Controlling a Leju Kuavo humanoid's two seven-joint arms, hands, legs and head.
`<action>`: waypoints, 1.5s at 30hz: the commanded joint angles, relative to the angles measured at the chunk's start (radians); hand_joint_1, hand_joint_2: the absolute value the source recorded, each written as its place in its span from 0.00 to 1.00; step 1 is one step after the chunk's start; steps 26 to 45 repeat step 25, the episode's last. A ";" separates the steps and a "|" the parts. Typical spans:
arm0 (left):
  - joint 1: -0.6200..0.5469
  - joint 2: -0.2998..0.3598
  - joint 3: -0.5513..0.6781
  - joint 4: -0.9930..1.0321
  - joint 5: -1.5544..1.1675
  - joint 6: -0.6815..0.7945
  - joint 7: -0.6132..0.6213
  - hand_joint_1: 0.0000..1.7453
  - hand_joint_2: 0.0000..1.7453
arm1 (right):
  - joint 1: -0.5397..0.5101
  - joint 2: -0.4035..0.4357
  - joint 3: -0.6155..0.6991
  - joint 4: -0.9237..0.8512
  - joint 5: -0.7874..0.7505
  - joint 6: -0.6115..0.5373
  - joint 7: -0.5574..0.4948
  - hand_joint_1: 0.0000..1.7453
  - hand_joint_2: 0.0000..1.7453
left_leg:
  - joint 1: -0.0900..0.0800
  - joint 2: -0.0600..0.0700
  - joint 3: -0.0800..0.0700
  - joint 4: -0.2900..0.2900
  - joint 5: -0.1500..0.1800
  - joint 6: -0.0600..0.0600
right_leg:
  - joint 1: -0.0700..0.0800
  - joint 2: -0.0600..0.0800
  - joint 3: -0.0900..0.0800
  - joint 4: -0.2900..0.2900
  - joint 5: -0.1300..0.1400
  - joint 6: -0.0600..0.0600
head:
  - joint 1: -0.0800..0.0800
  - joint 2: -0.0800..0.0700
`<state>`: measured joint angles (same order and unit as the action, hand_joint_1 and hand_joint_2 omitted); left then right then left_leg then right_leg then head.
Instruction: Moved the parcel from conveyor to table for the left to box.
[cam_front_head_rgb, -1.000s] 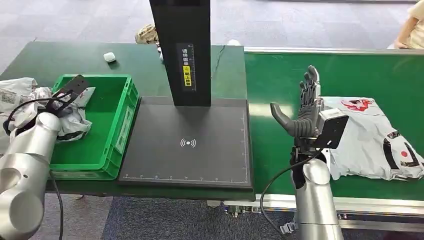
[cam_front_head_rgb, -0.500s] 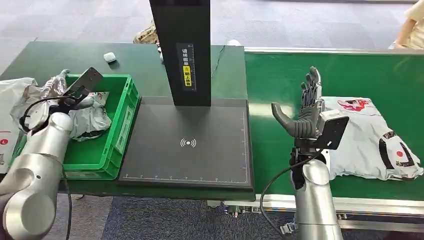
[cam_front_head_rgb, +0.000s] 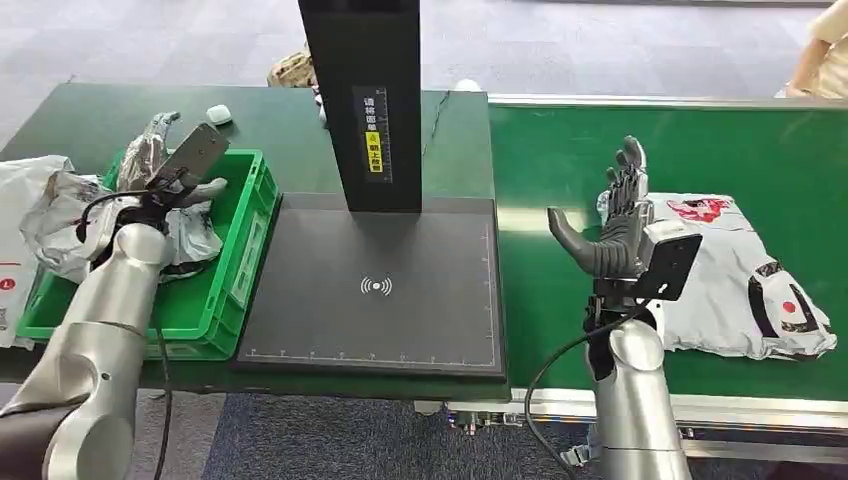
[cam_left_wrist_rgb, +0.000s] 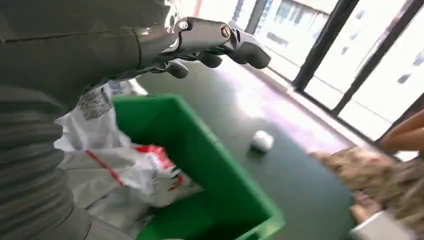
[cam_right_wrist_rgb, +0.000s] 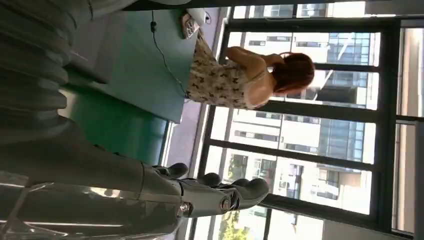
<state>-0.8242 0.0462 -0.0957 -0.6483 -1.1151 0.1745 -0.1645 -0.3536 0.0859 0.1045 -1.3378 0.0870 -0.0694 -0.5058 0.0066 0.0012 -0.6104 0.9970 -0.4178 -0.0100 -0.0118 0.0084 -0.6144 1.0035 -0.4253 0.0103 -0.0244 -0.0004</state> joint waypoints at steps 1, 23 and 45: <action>0.237 -0.032 -0.109 -0.553 0.530 0.003 -0.254 0.00 1.00 | -0.009 -0.044 0.017 -0.006 -0.013 0.002 0.004 0.00 1.00 | 0.000 -0.001 0.004 -0.002 -0.002 0.001 | 0.000 -0.001 0.005 -0.003 -0.002 0.000 | 0.000 0.000; 0.399 -0.122 -0.054 -0.635 1.072 -0.420 -0.363 0.00 1.00 | -0.028 -0.043 0.079 0.051 -0.013 0.104 0.088 0.00 1.00 | 0.000 0.001 0.003 -0.001 -0.003 0.001 | 0.000 0.000 0.004 -0.002 -0.002 0.002 | 0.000 0.000; 0.520 -0.145 -0.102 -0.607 1.183 -0.411 -0.374 0.00 1.00 | 0.058 -0.025 0.120 0.052 0.045 0.127 0.077 0.00 1.00 | -0.001 0.002 0.008 -0.005 -0.003 0.001 | -0.001 0.002 0.008 -0.005 -0.002 0.002 | 0.000 0.000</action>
